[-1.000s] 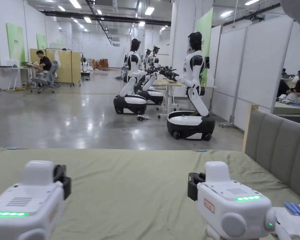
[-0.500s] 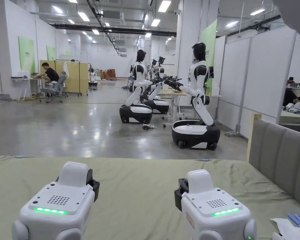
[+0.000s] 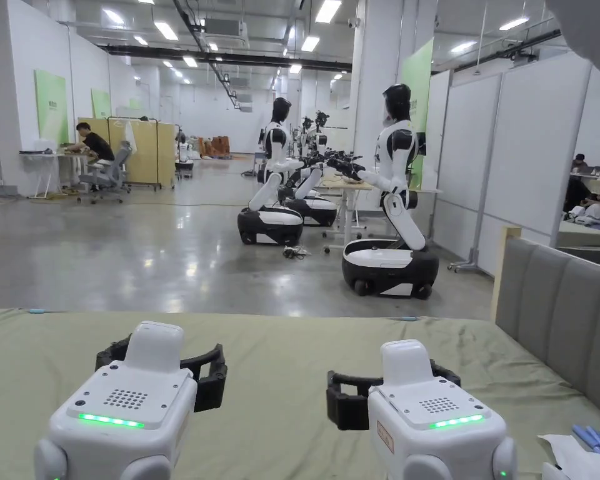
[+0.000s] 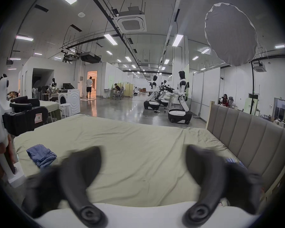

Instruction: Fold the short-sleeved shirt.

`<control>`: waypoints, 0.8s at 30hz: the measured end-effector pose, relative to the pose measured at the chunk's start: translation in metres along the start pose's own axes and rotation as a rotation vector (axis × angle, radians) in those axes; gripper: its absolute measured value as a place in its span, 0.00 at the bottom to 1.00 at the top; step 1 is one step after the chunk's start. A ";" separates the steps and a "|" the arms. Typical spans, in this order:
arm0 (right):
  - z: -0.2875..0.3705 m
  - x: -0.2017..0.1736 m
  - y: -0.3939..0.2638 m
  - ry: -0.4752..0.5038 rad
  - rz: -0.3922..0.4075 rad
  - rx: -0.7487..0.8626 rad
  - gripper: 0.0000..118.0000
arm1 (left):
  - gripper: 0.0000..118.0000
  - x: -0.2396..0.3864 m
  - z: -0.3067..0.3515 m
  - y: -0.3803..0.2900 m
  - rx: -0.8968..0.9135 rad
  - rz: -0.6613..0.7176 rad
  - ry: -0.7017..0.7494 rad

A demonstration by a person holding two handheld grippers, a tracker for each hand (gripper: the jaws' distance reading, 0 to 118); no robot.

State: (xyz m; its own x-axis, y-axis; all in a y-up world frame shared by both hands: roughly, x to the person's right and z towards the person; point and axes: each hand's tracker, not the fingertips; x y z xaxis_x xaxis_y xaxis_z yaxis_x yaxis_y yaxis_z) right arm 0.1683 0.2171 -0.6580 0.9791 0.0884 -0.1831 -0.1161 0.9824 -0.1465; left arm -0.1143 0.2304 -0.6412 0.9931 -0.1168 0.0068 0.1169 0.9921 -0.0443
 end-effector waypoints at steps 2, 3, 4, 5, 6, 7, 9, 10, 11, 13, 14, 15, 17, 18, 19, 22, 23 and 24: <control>0.002 0.000 0.000 0.002 0.005 0.036 1.00 | 0.82 -0.001 0.000 0.000 0.015 0.011 -0.004; 0.002 -0.001 0.002 0.004 0.001 0.038 1.00 | 0.82 -0.002 -0.001 -0.001 0.034 0.024 -0.001; 0.001 -0.002 0.003 0.003 0.000 0.038 1.00 | 0.82 -0.002 -0.001 -0.001 0.050 0.042 0.002; 0.000 -0.002 0.004 0.006 0.001 0.037 1.00 | 0.82 -0.003 -0.003 0.000 0.048 0.064 -0.002; 0.000 -0.002 0.002 0.011 0.005 0.038 1.00 | 0.82 -0.005 -0.004 0.001 0.032 0.095 -0.015; 0.000 -0.003 0.002 0.014 0.011 0.036 1.00 | 0.82 -0.006 -0.005 0.003 0.014 0.113 -0.030; -0.002 -0.005 0.003 0.013 0.020 0.032 1.00 | 0.82 -0.005 -0.004 0.003 0.020 0.104 -0.032; -0.002 -0.005 0.002 0.017 0.021 0.023 1.00 | 0.82 -0.004 -0.004 0.004 0.024 0.090 -0.021; -0.002 -0.005 0.002 0.034 0.020 0.001 1.00 | 0.82 -0.002 -0.003 0.004 0.027 0.077 -0.008; -0.004 -0.006 0.001 0.070 0.015 -0.023 1.00 | 0.82 -0.002 -0.003 0.002 0.022 0.074 -0.008; -0.003 -0.006 0.000 0.081 0.009 -0.026 1.00 | 0.82 -0.002 -0.003 0.002 0.019 0.076 -0.013; -0.003 -0.007 -0.001 0.096 -0.004 -0.030 1.00 | 0.82 -0.002 -0.003 0.002 0.018 0.079 -0.015; -0.002 -0.007 0.003 0.159 -0.048 -0.046 1.00 | 0.82 -0.003 -0.004 0.000 0.013 0.084 -0.013; 0.000 -0.006 0.004 0.181 -0.067 -0.045 1.00 | 0.82 -0.003 -0.005 -0.001 0.008 0.084 -0.012; 0.003 -0.005 0.005 0.182 -0.077 -0.033 1.00 | 0.82 -0.003 -0.006 -0.001 0.003 0.082 -0.015; 0.006 -0.007 0.010 0.092 -0.095 -0.013 1.00 | 0.82 -0.003 -0.006 -0.002 -0.002 0.080 -0.020; 0.006 -0.007 0.012 0.051 -0.106 -0.020 1.00 | 0.82 -0.003 -0.006 -0.003 -0.002 0.083 -0.018; 0.006 -0.008 0.015 0.019 -0.132 -0.031 1.00 | 0.82 -0.004 -0.005 -0.003 0.001 0.089 -0.020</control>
State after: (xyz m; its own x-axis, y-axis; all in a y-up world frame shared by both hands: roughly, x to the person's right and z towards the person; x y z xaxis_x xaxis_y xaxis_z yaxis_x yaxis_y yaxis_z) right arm 0.1600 0.2319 -0.6534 0.9829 -0.0452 -0.1786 0.0085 0.9796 -0.2009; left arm -0.1186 0.2276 -0.6461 0.9994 -0.0277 0.0230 0.0287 0.9986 -0.0446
